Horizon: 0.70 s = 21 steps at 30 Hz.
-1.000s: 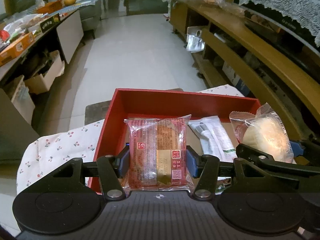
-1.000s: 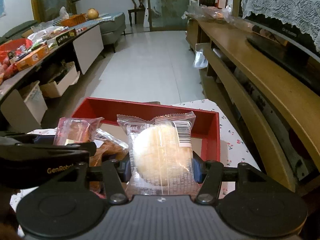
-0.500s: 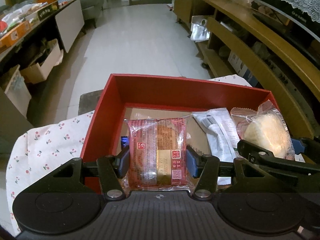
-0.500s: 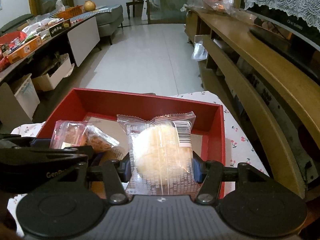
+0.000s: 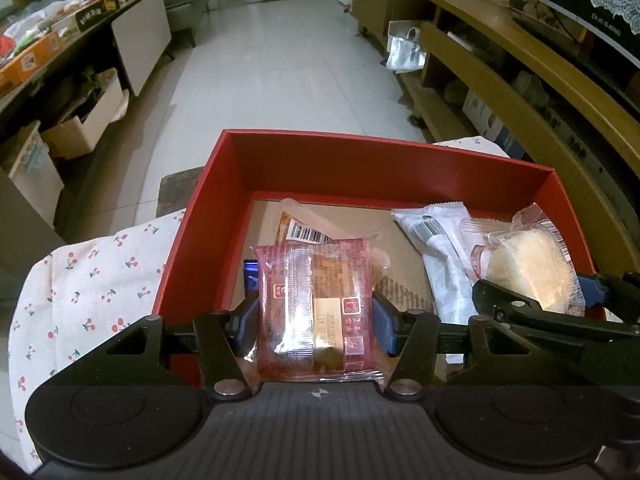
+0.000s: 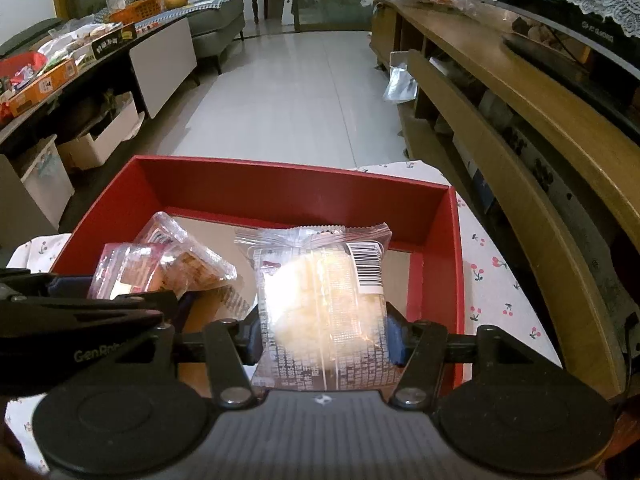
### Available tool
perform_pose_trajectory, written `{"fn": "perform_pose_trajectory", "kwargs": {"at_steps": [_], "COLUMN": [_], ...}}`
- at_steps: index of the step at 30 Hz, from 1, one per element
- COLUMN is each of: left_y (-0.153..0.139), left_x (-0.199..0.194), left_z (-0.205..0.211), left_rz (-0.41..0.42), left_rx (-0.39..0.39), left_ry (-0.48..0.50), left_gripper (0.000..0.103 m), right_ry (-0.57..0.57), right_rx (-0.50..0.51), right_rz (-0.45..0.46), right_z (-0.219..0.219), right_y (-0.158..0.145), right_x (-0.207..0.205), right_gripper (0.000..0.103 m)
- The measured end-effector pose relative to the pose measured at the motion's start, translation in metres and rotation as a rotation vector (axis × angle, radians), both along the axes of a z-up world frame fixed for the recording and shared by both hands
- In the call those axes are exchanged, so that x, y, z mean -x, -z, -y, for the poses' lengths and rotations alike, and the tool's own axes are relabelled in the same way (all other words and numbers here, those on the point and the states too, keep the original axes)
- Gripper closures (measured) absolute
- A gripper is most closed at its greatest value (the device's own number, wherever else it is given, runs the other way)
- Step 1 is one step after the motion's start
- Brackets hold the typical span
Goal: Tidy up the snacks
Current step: 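Lower both packets into the red box and open both grippers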
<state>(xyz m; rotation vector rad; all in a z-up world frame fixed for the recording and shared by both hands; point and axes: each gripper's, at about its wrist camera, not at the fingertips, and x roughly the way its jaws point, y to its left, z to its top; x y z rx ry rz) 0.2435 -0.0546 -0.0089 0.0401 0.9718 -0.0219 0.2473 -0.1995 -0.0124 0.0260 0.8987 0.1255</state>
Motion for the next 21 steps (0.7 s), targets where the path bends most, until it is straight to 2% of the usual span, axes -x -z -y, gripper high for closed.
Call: {"fn": "perform_pose_trajectory", "kwargs": {"at_steps": [8,21], "left_y": [-0.003,-0.018], "left_x": [0.001,0.012], "left_z": [-0.003,-0.005], "left_rz": [0.005,0.041], "left_rx": [0.015,0.033], "left_ry": [-0.008,-0.003], "left_gripper": [0.032,0.024], "right_ry": [0.012,0.034], "right_rx": [0.027,-0.005], "right_rz": [0.027,0.064], "right_z": [0.000,0.006], "right_y": [-0.003,-0.018], "right_x": [0.000,0.009], "right_gripper": [0.031,0.031]}}
